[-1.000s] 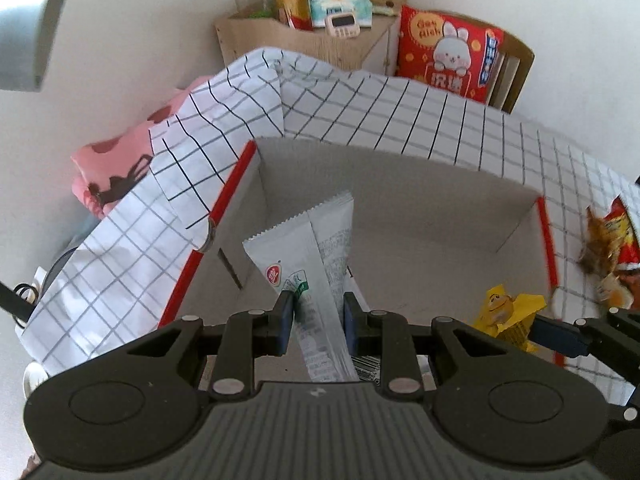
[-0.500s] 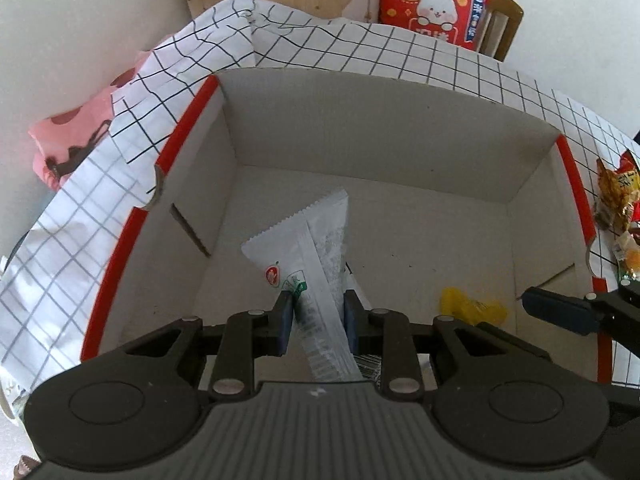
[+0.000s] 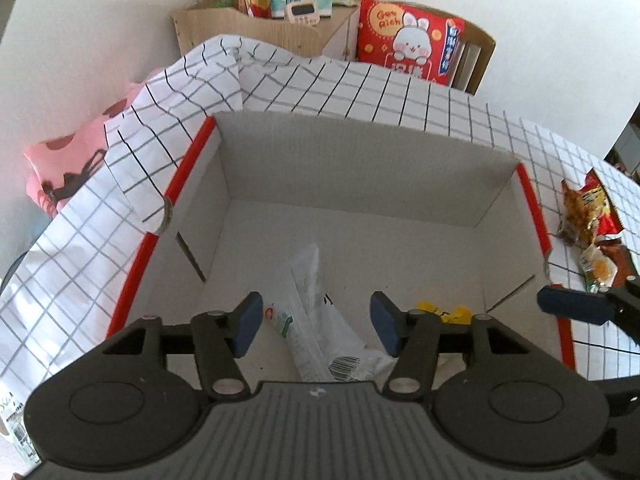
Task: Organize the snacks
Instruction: 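Open both grippers to drop the snacks and withdraw toward the pile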
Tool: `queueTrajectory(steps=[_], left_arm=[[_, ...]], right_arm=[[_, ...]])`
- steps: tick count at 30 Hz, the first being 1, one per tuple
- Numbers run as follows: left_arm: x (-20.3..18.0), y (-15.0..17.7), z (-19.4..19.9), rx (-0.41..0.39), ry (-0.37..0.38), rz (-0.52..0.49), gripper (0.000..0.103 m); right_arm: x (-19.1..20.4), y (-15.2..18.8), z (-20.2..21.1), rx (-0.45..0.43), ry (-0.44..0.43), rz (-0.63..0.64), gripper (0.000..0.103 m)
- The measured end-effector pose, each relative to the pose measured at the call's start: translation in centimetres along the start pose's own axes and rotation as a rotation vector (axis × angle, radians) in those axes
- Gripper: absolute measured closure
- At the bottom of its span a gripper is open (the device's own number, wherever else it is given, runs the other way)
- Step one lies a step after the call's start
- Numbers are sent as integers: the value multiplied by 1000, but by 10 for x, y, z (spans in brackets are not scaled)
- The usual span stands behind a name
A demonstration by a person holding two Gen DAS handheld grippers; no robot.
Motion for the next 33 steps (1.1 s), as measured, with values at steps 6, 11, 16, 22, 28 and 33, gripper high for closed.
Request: queueTrajectory(steps=[6, 11, 16, 22, 28, 33], left_arm=[[3, -8, 29, -80, 30, 7, 38], [0, -12, 55, -146, 54, 7, 33], [-6, -14, 78, -197, 86, 0, 33], [-16, -9, 101, -234, 121, 7, 29], [-41, -4, 123, -270, 154, 8, 23], [-80, 5, 136, -255, 209, -4, 22]], right_arm=[[11, -9, 32, -76, -17, -9, 21], [15, -12, 58, -125, -26, -6, 17], [13, -9, 80, -170, -29, -27, 13], [5, 0, 108, -237, -27, -73, 3], [-15, 18, 136, -293, 10, -116, 1], [-45, 49, 162, -309, 44, -129, 0]])
Point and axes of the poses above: each gripper's, at about its wrist camera, not at the fingertips, and z roughly against the way its jaws point, x to its left, y to its underside, the point moved 10 cm from there along -z, roughly the way its jaws point, and after that the axes turned 15 degrees about -y, right-handed, at the moved point
